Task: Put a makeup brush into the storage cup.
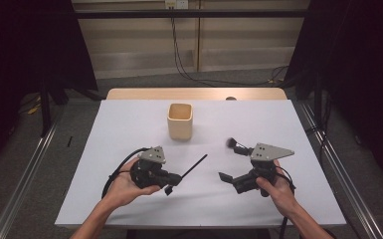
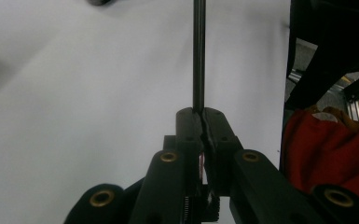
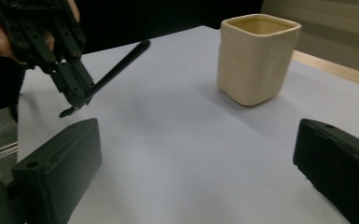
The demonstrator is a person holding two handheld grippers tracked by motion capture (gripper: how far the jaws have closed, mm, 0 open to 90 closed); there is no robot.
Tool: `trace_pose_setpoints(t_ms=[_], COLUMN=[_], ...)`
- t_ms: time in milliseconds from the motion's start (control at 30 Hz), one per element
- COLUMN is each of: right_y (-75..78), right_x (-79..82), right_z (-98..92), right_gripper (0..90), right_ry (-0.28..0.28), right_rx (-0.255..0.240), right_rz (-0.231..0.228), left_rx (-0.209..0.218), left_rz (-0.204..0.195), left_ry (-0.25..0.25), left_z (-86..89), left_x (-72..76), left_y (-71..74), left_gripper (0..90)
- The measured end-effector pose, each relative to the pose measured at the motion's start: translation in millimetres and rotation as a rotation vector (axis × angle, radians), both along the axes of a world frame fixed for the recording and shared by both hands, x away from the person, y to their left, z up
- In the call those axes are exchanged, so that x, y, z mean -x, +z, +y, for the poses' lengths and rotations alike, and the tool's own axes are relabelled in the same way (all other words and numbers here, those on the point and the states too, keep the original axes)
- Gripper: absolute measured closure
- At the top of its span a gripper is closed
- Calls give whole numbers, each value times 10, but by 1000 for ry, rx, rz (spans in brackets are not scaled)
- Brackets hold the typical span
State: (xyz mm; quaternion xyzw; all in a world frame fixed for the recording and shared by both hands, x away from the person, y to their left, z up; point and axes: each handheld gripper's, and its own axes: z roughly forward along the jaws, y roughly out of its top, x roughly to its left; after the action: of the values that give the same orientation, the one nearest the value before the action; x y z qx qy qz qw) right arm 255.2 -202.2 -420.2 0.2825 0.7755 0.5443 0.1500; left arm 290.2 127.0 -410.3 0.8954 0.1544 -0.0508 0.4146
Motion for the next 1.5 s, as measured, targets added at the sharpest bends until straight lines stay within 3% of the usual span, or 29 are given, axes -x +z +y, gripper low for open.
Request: trace_pose_setpoints(t_ms=[200,400,467,600,767,900,1067,1233,1333,1500], right_y=[25,23,27,24,20,21,39,56,51,49], right_x=[-38,-93,-113,-160,-211,-259,-268,-286,-299,-353], right_z=[85,158,168,171,203,235,263,310,364,460], right_gripper=[9,10,11,13,14,16,21,18,27,29], right_ry=[51,99,109,127,176,229,248,305,323,356], right_rx=[42,96,108,132,174,198,234,260,288,340], right_rz=[21,70,83,114,159,204,199,194,185,207], left_rx=[-32,-68,-103,-129,-195,-224,-261,-322,-334,-366], left_rz=[-12,-19,-25,-6,0,-1,-7,-21,-32,-27], left_ry=[-32,-51,-68,-81,-124,-131,-125,-147,-149,-165], left_z=[-51,-81,-101,-137,-198,-232,-231,-249,-248,-262], left_x=[3,-14,-26,-32,-28,-45,-73,-63,-75,-86], left_y=[10,8,17,36,39,51,90,110,126,132], left_gripper=[859,859,859,859,859,859,859,859,859,859])
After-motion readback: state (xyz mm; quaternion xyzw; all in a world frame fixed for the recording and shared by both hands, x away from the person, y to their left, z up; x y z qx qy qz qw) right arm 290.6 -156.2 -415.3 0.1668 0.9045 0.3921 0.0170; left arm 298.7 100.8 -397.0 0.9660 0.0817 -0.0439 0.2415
